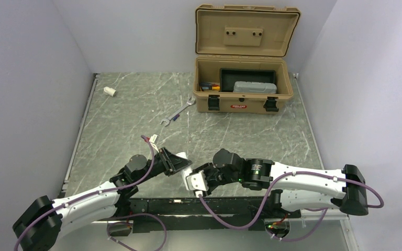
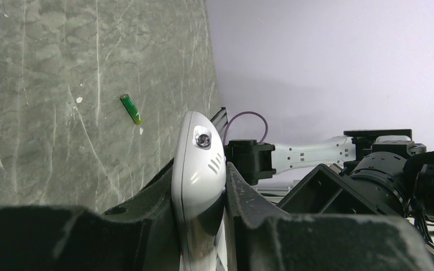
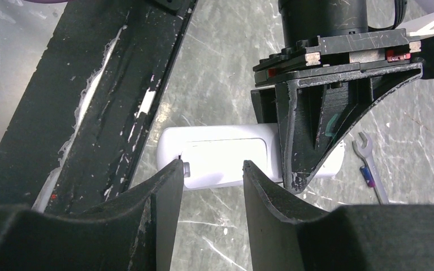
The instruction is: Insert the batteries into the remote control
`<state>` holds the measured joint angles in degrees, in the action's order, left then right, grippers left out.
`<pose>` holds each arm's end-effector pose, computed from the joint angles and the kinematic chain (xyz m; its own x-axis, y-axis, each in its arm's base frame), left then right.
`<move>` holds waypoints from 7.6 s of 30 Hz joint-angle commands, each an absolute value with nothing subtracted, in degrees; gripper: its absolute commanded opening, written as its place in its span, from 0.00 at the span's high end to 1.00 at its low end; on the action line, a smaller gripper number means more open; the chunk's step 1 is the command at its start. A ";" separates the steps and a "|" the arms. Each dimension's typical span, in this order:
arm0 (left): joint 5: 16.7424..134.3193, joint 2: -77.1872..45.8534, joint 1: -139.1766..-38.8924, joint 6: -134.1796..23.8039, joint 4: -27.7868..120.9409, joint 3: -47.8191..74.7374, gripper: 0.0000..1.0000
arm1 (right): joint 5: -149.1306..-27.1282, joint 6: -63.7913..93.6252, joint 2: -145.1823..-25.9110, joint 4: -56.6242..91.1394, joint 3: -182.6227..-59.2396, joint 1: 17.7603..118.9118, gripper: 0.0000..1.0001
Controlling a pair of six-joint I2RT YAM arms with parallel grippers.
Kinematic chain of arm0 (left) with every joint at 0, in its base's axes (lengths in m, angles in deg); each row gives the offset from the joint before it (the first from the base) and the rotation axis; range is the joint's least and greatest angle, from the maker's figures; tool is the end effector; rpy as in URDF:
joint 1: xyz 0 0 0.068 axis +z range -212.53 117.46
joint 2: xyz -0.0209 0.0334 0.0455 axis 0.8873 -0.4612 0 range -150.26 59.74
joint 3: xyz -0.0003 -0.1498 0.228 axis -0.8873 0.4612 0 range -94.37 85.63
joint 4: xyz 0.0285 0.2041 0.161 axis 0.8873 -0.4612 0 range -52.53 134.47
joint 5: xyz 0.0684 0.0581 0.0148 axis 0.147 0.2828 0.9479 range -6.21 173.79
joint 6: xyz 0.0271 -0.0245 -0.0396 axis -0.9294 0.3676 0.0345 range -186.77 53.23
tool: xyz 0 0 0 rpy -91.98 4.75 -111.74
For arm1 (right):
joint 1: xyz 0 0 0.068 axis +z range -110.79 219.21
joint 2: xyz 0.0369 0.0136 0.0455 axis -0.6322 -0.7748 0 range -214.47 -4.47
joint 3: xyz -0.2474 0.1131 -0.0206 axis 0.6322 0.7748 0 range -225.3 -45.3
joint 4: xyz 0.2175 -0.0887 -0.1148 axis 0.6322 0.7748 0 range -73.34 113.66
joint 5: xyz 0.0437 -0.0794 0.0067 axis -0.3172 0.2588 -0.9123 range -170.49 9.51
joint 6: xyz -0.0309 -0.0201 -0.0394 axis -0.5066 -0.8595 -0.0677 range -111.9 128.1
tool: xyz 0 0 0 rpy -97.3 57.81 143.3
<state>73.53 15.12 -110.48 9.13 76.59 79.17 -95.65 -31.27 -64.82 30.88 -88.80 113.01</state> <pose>0.1094 -0.1306 0.1832 -0.8408 -0.4927 -0.2242 0.1386 0.2044 -0.9690 0.0564 0.2273 0.2734 0.5164 -0.4173 -0.7478 -0.8561 -0.2726 -0.4390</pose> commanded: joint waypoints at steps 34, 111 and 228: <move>72.45 15.63 -110.80 8.93 79.31 76.84 1.00 | -97.98 -29.01 -66.31 26.54 -88.83 113.23 0.56; 83.62 35.75 -110.73 0.72 42.35 73.88 1.00 | -81.89 7.69 -68.54 16.48 -76.93 114.87 0.43; 87.35 39.83 -110.42 1.44 39.79 75.35 1.00 | -101.15 1.74 -81.40 9.51 -77.01 103.02 0.96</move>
